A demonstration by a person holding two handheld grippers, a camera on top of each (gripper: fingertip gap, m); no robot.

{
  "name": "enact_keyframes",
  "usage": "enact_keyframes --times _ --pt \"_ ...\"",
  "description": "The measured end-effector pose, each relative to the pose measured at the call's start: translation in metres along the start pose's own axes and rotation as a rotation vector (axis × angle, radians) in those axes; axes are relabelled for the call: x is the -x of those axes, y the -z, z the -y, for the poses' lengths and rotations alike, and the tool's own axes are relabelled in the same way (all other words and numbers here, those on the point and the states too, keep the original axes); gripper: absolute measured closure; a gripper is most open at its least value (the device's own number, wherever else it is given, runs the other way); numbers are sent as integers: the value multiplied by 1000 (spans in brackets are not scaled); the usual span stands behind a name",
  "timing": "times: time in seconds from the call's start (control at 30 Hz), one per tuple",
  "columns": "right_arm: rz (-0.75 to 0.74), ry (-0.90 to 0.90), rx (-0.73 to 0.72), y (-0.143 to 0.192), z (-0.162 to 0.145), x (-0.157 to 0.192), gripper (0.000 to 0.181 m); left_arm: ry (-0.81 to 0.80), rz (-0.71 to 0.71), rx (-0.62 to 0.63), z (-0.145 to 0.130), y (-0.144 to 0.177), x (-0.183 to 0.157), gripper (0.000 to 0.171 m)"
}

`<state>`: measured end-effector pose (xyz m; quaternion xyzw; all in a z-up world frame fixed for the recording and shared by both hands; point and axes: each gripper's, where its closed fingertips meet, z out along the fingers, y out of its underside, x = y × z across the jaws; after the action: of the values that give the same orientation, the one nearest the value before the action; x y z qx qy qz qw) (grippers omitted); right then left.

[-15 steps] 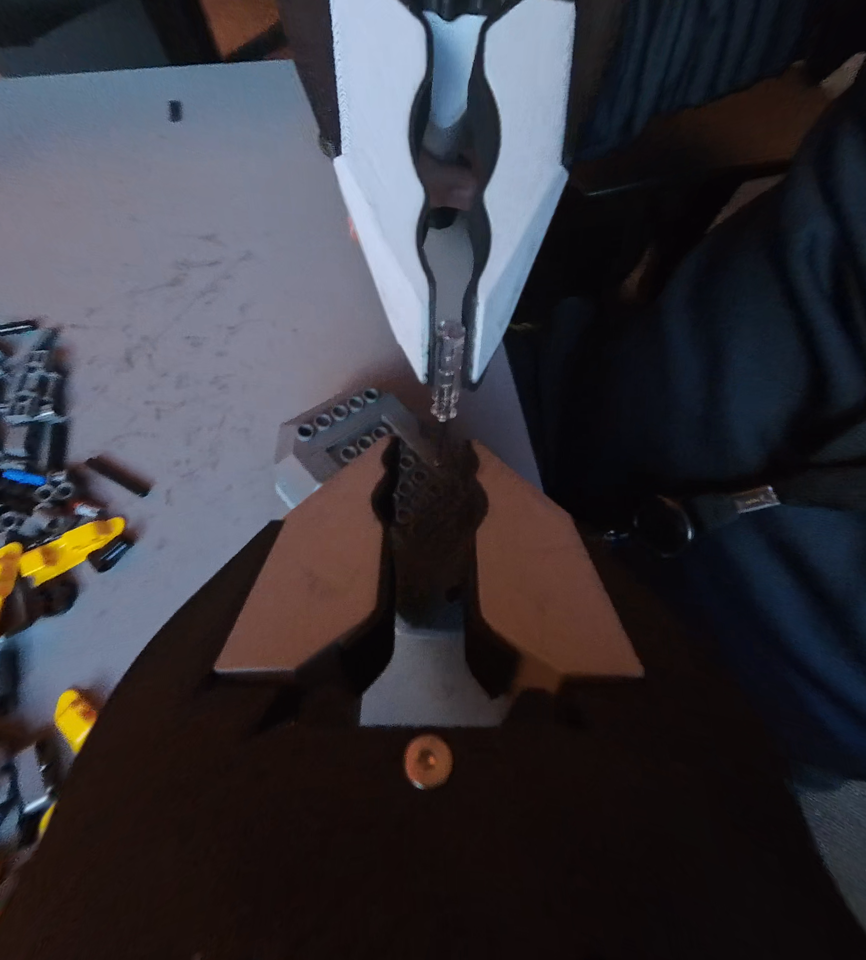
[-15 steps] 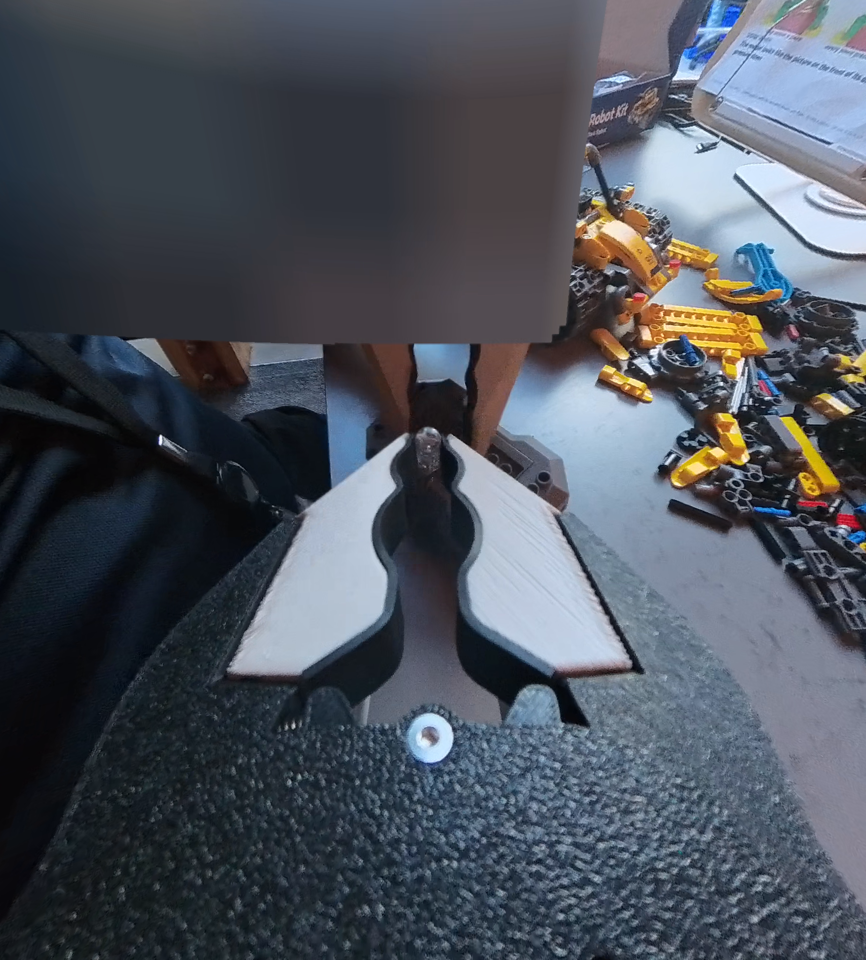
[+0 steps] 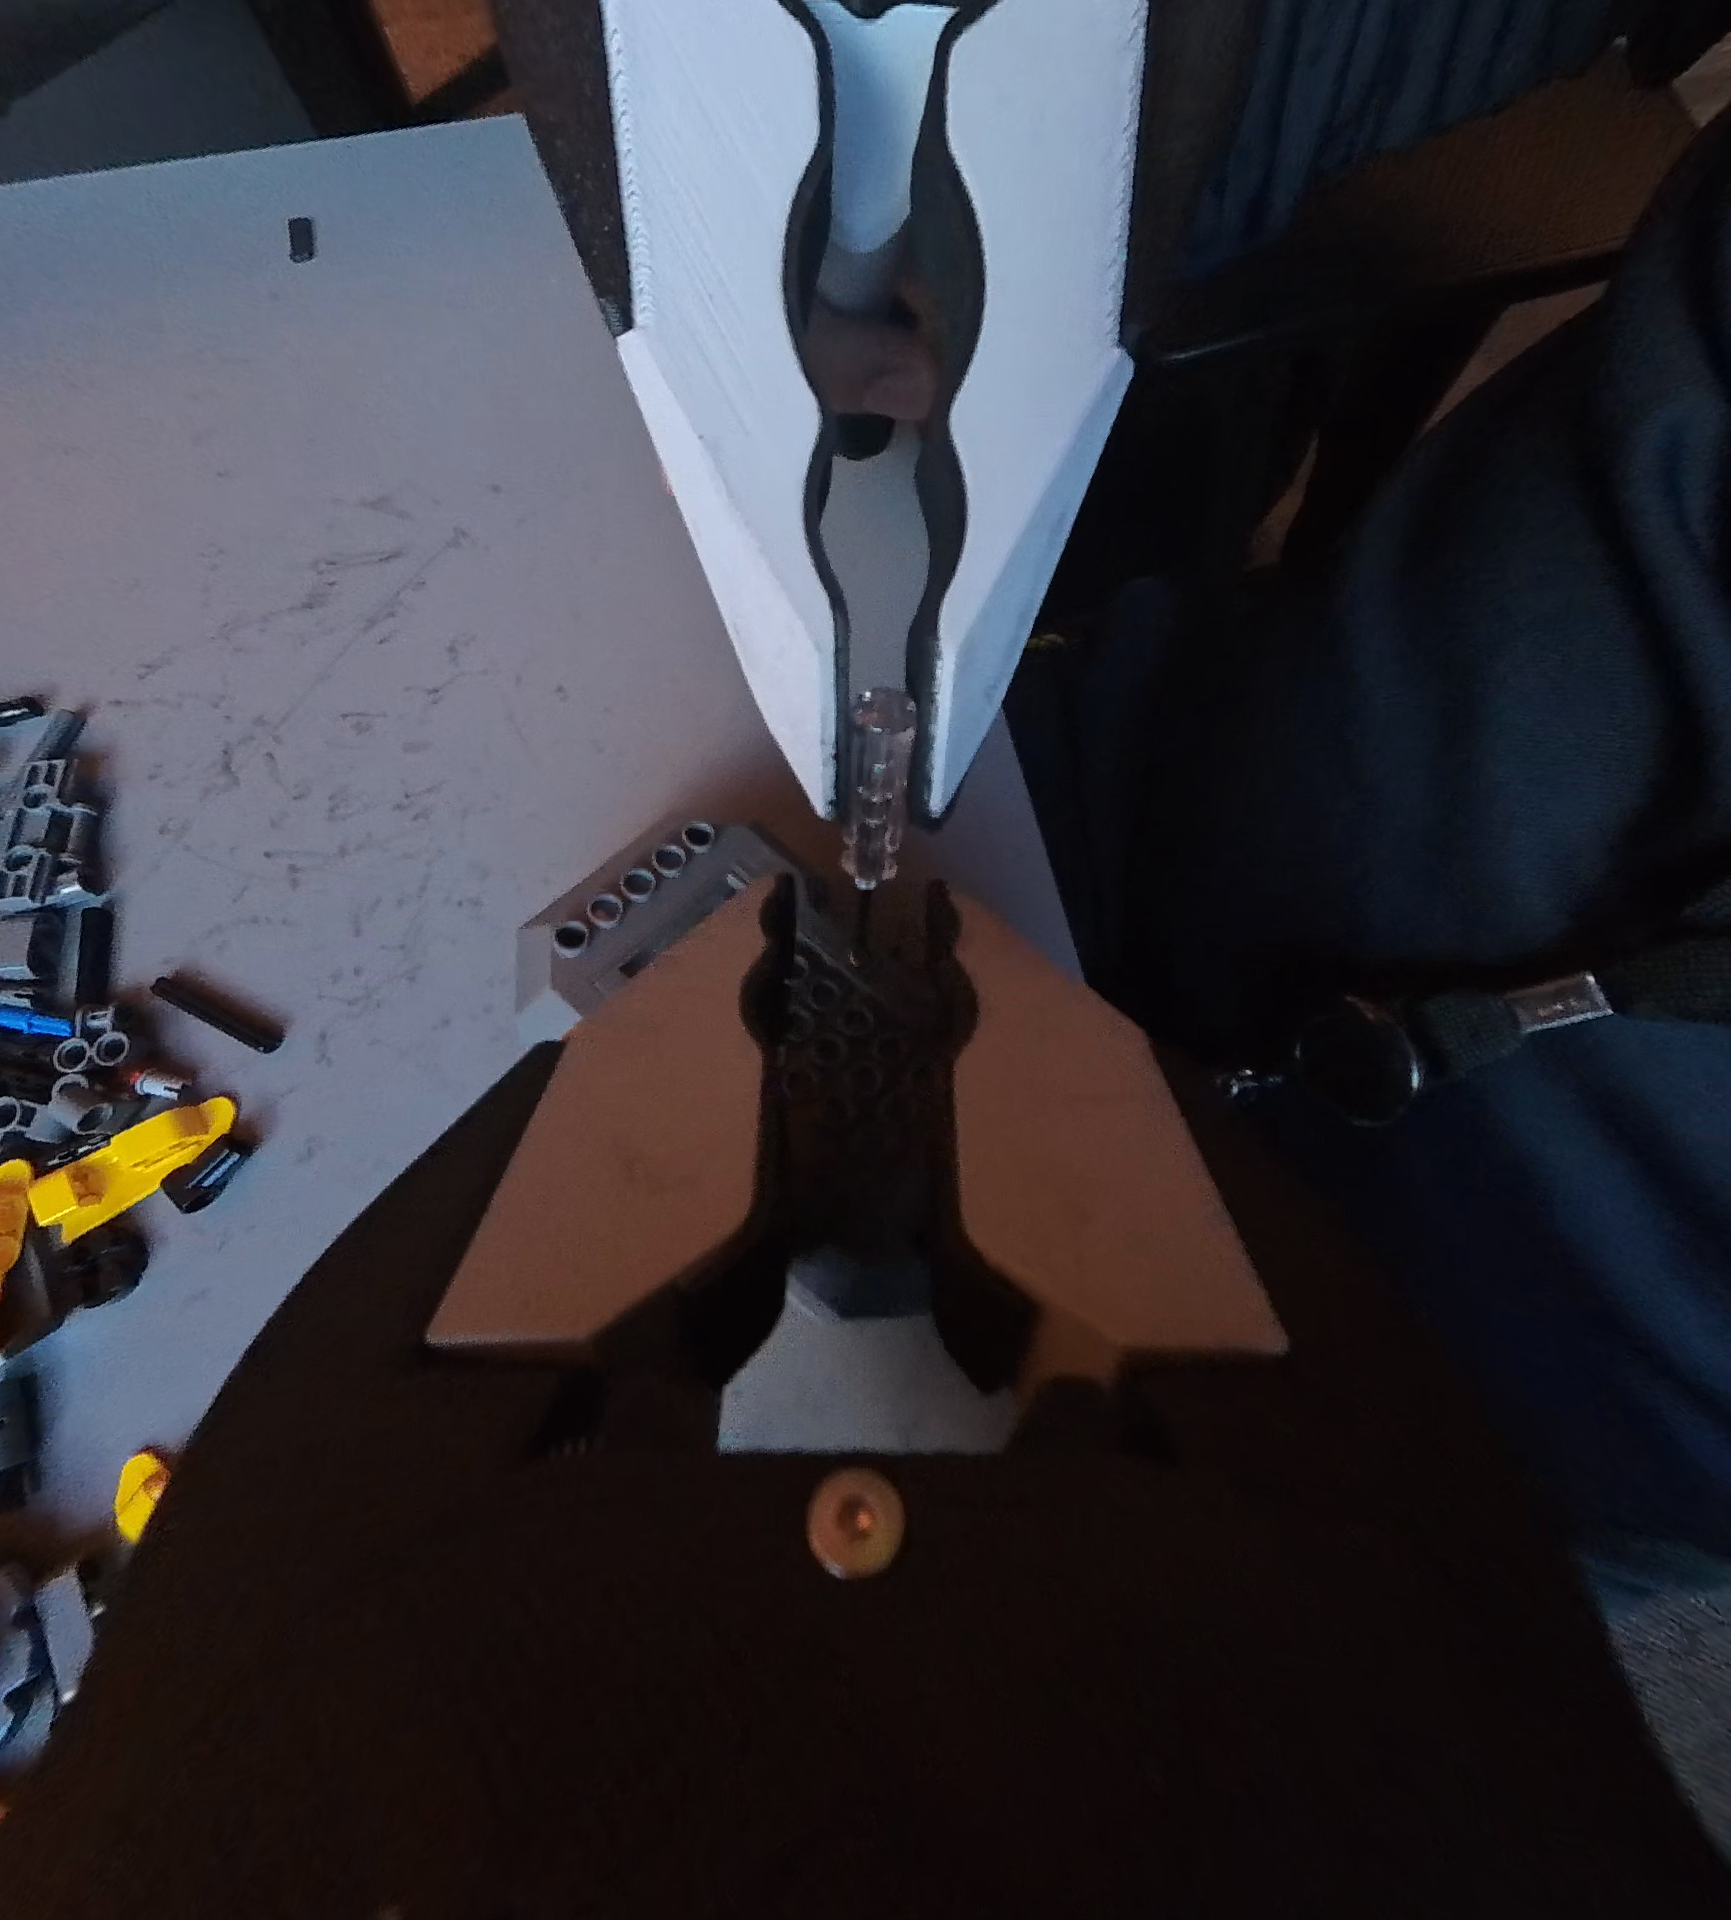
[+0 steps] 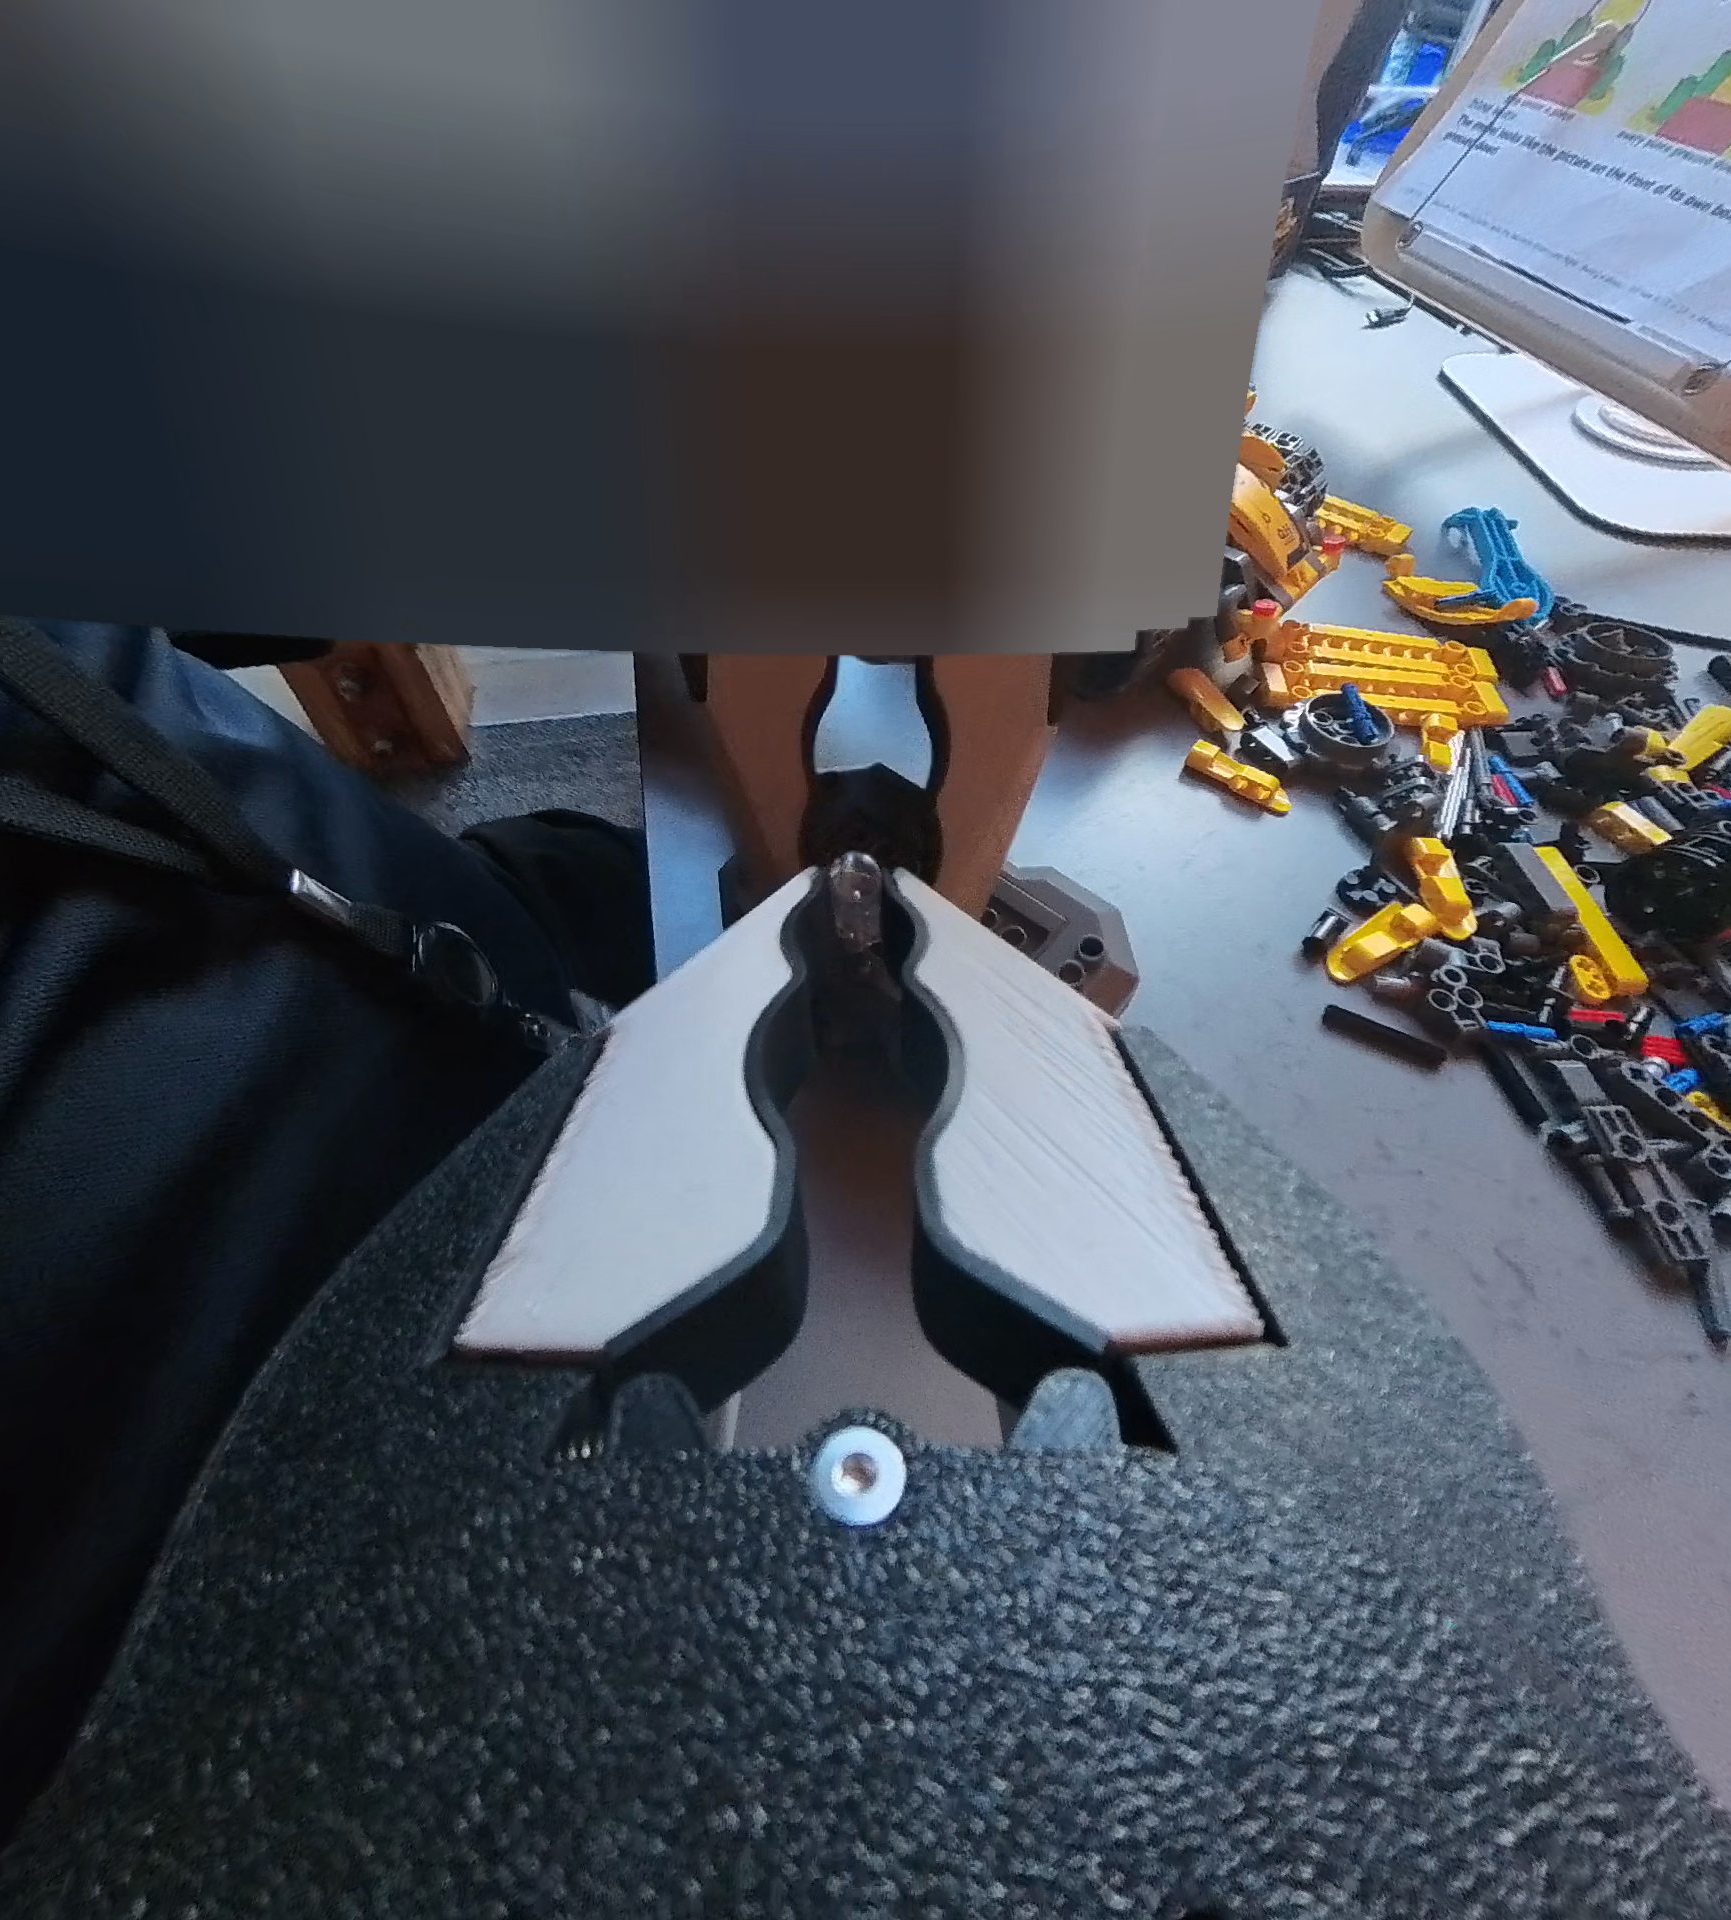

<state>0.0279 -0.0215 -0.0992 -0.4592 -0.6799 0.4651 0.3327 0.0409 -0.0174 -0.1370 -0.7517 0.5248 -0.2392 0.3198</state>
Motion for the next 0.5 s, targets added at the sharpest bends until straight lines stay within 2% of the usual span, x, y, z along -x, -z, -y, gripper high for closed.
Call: enact_keyframes --times 0.1,0.17,0.33,0.5 --pt "3 -22 -13 1 -1 -1 173 -12 -16 10 0 -3 -3 150" --pt "5 -36 -17 2 -1 -1 173 -28 12 -6 4 1 -1 167" --pt "-22 -37 7 3 -3 -4 173 26 6 -15 3 2 2 168" --pt "-31 -144 49 4 -3 -9 171 59 14 -46 3 3 5 170"
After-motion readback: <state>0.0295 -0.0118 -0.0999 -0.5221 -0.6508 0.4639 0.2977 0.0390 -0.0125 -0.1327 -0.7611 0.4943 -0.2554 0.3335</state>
